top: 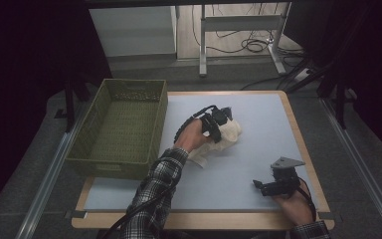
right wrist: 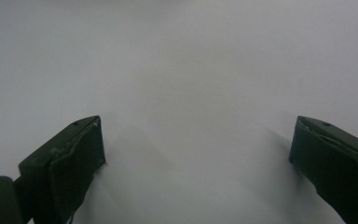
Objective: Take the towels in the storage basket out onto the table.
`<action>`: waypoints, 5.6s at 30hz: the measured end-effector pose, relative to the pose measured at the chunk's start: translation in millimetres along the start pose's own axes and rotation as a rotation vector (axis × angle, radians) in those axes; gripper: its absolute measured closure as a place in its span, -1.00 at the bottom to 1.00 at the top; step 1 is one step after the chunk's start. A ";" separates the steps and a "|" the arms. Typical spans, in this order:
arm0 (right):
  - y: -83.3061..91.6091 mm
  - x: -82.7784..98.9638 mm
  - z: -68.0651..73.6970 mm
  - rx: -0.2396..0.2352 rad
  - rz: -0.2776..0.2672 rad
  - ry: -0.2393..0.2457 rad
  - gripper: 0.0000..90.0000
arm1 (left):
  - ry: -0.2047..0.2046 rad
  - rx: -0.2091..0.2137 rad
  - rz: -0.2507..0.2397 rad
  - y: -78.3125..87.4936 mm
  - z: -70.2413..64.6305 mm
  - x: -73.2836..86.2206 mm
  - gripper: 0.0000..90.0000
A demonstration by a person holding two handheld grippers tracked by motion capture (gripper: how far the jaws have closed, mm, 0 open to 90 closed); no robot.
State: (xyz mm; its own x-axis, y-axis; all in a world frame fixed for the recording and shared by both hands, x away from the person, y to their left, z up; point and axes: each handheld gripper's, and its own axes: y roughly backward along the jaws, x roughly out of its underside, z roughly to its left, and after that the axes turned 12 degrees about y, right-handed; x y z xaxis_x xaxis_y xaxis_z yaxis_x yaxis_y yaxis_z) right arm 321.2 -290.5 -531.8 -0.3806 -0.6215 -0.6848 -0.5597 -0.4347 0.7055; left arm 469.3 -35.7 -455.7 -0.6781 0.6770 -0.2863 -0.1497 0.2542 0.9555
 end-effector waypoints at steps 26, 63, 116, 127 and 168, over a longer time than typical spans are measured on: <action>0.0 0.0 -0.2 0.000 0.001 0.001 -0.93 | 0.012 0.038 -0.169 12.4 -3.3 29.8 -0.19; -3.0 -22.4 -3.1 -0.111 -0.051 0.010 0.17 | 0.138 0.045 -0.457 -37.6 3.0 140.2 0.08; -7.6 -34.9 -32.7 -0.086 -0.035 -0.009 0.60 | 0.110 0.068 -0.526 -46.0 -2.6 148.6 -0.37; 11.5 -67.3 -29.4 -0.163 -0.130 0.001 0.51 | 0.153 0.066 -0.551 -30.2 -12.9 157.5 -0.19; -30.1 -126.3 -48.9 -0.019 -0.101 0.046 0.98 | 0.238 0.005 -0.552 -28.3 -9.1 170.8 0.97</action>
State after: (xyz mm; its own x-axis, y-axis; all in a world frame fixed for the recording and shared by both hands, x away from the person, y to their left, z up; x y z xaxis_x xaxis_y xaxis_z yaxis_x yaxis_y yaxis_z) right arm 422.1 -230.8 -457.6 -0.2887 -0.6030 -0.7437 -0.5789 -0.5087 0.6372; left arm 351.2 66.4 -531.0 -0.6437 0.2710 -0.7156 -0.5224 0.5277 0.6698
